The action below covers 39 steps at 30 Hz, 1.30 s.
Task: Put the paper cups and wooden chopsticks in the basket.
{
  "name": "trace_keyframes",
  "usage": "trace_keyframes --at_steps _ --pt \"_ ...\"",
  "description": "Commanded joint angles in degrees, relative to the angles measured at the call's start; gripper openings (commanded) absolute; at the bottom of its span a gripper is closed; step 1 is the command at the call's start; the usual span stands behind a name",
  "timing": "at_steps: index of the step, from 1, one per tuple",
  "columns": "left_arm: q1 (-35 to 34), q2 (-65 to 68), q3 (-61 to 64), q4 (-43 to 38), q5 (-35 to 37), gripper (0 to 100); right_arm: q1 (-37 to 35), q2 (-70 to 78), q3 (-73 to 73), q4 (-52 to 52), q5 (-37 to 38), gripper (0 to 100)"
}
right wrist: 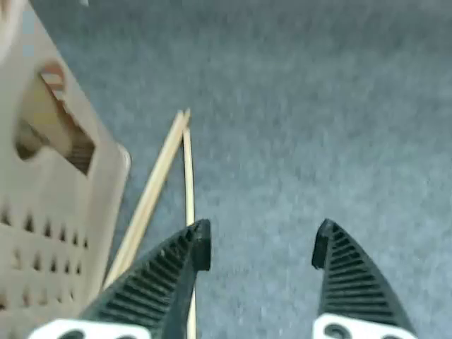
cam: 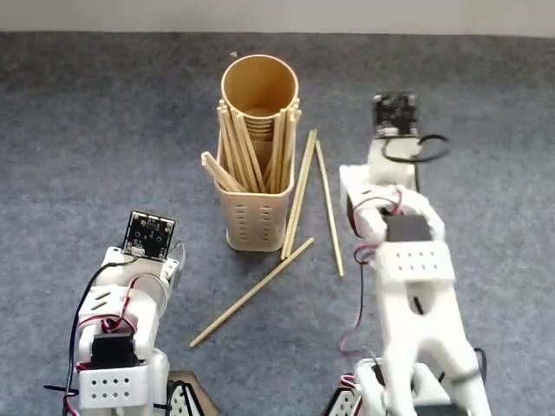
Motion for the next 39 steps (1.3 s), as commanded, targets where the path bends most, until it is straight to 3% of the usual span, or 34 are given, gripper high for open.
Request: trace_keyframes --at_steps 1,4,13,15,18,22,25,29,34,39 --pt "0.6 -0.3 1.1 0.1 -0.4 25 -3.6 8.2 2.5 0.3 -0.3 23.5" --pt "0.6 -0.3 1.1 -0.1 -0.4 25 -8.1 14.0 4.8 0.0 -0.4 23.5" --pt "0.6 -0.3 1.1 0.1 -0.4 25 -8.7 22.5 2.5 -6.8 -0.2 23.4" --pt "0.6 -0.3 1.1 0.1 -0.4 25 -8.6 24.9 2.5 -7.2 -0.1 19.4" --pt "0.6 -0.3 1.1 0.1 -0.4 25 -8.0 27.4 2.5 -7.2 0.4 1.4" --pt "0.6 -0.3 1.1 0.1 -0.4 25 -6.8 28.8 0.0 -7.2 2.7 4.1" --pt "0.6 -0.3 1.1 0.1 -0.4 25 -5.3 28.3 -2.2 -7.1 2.7 0.1" --pt "0.6 -0.3 1.1 0.1 -0.4 25 -2.4 21.3 -6.7 -4.8 2.7 0.5" --pt "0.6 -0.3 1.1 0.0 -0.4 25 -1.7 1.6 -13.1 -0.7 2.6 0.5" --pt "0.6 -0.3 1.1 0.0 -0.4 25 -8.3 -14.5 -17.2 -7.3 -0.5 0.5"
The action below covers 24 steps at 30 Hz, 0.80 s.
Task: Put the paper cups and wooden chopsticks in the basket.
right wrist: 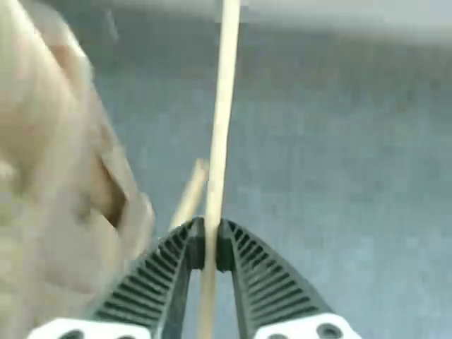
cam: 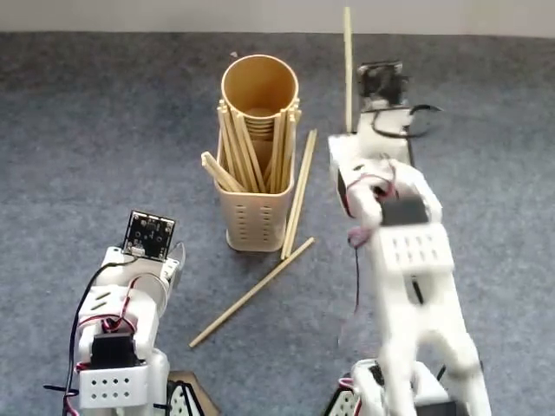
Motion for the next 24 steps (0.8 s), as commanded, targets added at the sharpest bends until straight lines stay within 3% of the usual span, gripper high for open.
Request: trace_keyframes --at_steps 1,10,16,20,24 --pt "0.6 -0.3 1.1 0.0 -0.4 25 -6.1 -11.6 -3.8 -7.3 -0.8 0.5" --pt "0.6 -0.3 1.1 0.1 -0.4 25 -18.9 -11.8 -1.8 -21.8 -1.1 0.5" --pt "0.6 -0.3 1.1 0.1 -0.4 25 -19.5 -8.9 15.5 -32.5 -0.8 0.5" --pt "0.6 -0.3 1.1 0.1 -0.4 25 -18.8 -8.5 23.6 -32.6 -0.7 0.9" --pt "0.6 -0.3 1.1 -0.1 -0.4 25 -16.7 -9.4 21.4 -27.9 -0.7 13.5"
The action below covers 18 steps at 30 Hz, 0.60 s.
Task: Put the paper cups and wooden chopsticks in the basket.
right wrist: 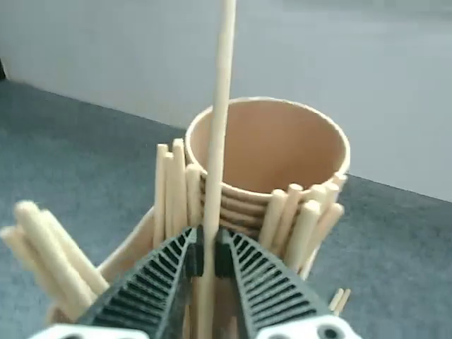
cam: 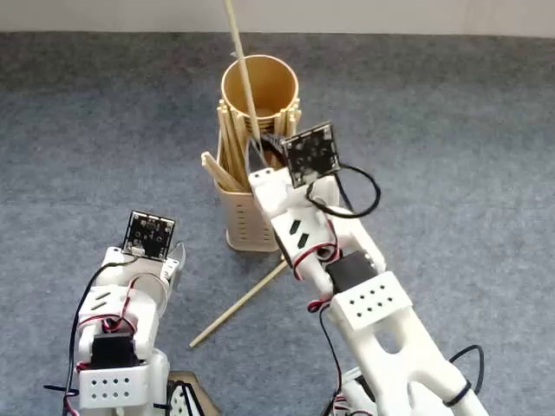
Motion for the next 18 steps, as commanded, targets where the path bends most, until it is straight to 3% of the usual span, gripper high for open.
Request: trace_keyframes --at_steps 1,4,14,18 --pt "0.6 -0.3 1.1 -0.1 -0.4 25 1.3 -1.6 -2.8 3.7 -0.3 18.1" --pt "0.6 -0.3 1.1 -0.2 -0.4 25 1.1 -3.6 -7.0 7.5 -0.3 27.8" --pt "-1.3 -0.9 -3.8 -0.3 -0.3 25 1.2 -5.4 -42.2 38.9 -0.3 28.1" --pt "-4.6 -0.3 -11.7 0.2 -0.1 25 1.6 -5.5 -50.1 48.2 -0.3 28.1"
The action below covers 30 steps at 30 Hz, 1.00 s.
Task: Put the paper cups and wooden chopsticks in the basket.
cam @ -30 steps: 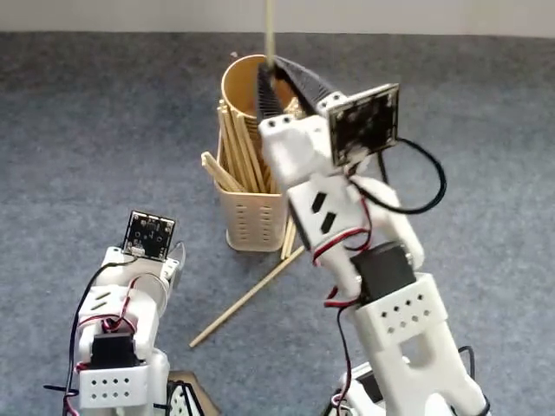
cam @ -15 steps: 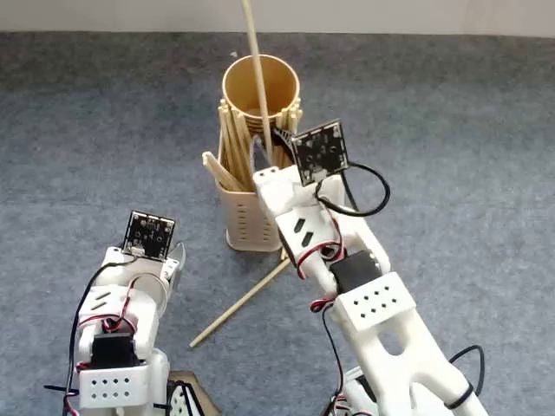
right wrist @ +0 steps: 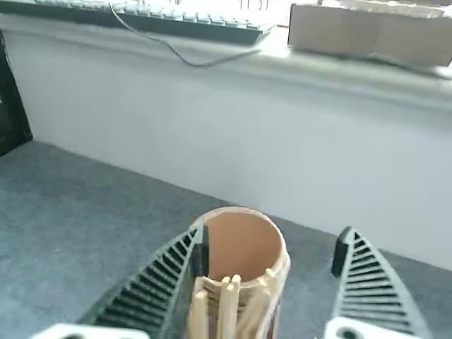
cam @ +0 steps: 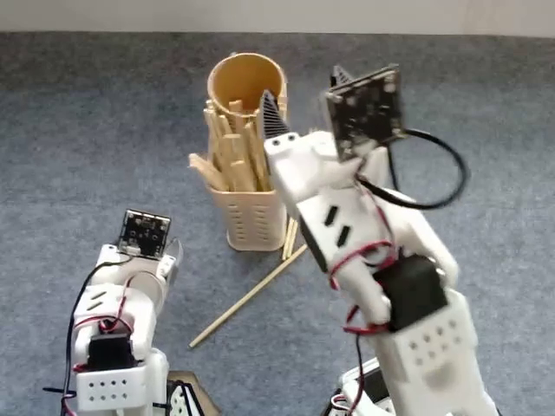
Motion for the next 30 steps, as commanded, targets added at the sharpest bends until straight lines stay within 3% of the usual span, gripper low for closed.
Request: trace_keyframes --at_steps 1,5,9,11,17,20,23,26,30 --pt "-3.8 -0.1 -10.6 0.8 -0.1 25 1.9 -1.6 -8.6 9.1 -0.1 28.1" --pt "-5.0 1.8 -26.6 7.9 -0.1 25 8.4 -1.5 -8.6 21.4 -0.1 28.1" --pt "-4.9 19.0 -46.3 13.9 0.1 25 15.9 -2.4 4.1 28.2 -0.1 28.1" --pt "-3.8 32.7 -59.4 19.7 0.8 25 17.6 -3.7 14.3 25.5 -0.1 28.1" --pt "7.7 74.9 -106.9 50.0 1.0 25 20.2 -16.2 49.6 3.1 -0.1 28.1" --pt "9.8 87.2 -122.8 51.4 1.3 25 20.2 -24.9 63.3 -4.0 -0.1 28.1" --pt "13.9 94.0 -128.9 51.5 1.3 25 20.3 -32.6 73.2 -8.3 0.9 28.1" --pt "17.8 96.5 -129.4 51.3 3.0 25 20.0 -38.8 78.3 -9.7 4.9 28.1" --pt "21.9 97.5 -129.2 50.7 5.3 25 19.4 -44.5 81.4 -9.7 4.9 28.1"
